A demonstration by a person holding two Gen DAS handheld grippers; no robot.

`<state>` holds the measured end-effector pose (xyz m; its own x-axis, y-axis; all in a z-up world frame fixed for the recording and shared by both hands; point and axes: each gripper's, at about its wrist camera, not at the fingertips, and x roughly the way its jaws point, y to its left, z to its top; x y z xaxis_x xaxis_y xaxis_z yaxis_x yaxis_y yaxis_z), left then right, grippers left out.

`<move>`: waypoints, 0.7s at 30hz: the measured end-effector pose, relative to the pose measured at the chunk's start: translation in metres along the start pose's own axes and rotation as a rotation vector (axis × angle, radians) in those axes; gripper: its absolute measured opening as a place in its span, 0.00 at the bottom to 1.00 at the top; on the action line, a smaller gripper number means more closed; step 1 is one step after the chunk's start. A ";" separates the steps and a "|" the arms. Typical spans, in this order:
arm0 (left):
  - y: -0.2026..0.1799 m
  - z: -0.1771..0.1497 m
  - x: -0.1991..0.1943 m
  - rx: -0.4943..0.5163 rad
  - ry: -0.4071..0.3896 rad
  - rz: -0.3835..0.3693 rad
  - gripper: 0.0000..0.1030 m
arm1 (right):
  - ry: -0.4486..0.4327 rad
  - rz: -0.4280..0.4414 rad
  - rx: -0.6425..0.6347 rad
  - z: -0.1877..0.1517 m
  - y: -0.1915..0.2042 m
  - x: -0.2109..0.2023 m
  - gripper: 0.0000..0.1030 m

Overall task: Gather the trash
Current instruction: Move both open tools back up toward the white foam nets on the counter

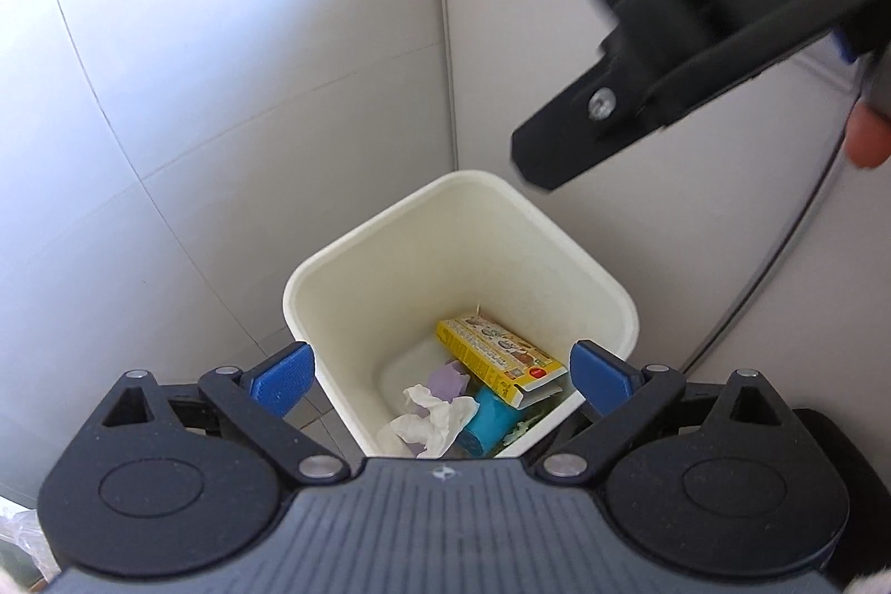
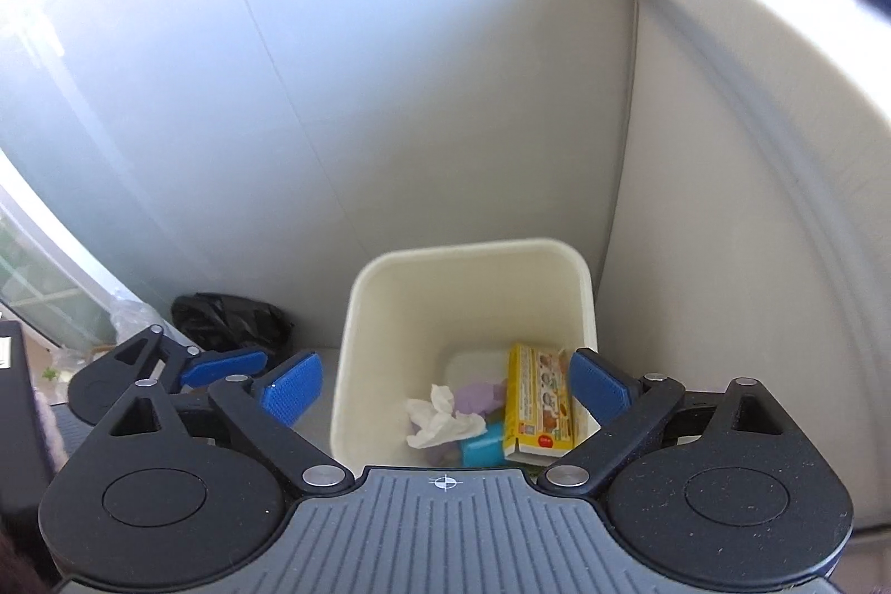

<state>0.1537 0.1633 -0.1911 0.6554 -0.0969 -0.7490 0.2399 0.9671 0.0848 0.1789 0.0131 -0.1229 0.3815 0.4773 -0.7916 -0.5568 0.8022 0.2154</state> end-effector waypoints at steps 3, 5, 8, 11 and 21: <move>0.000 0.005 -0.013 0.002 -0.011 -0.002 0.96 | -0.041 -0.007 -0.014 0.003 0.001 -0.028 0.95; 0.000 0.010 -0.021 0.005 -0.023 -0.003 0.97 | -0.067 -0.016 -0.019 0.007 0.000 -0.049 0.95; 0.000 0.023 -0.036 0.014 -0.044 0.006 0.98 | -0.107 -0.035 -0.031 0.013 -0.004 -0.077 0.97; 0.000 0.039 -0.050 0.015 -0.068 0.009 0.99 | -0.148 -0.064 -0.030 0.017 -0.012 -0.103 0.97; -0.016 0.099 -0.082 0.034 -0.157 -0.043 0.99 | -0.234 -0.233 -0.022 0.031 -0.062 -0.161 0.98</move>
<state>0.1674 0.1329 -0.0657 0.7469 -0.1762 -0.6411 0.2928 0.9529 0.0793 0.1752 -0.1027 0.0088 0.6581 0.3535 -0.6648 -0.4499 0.8926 0.0293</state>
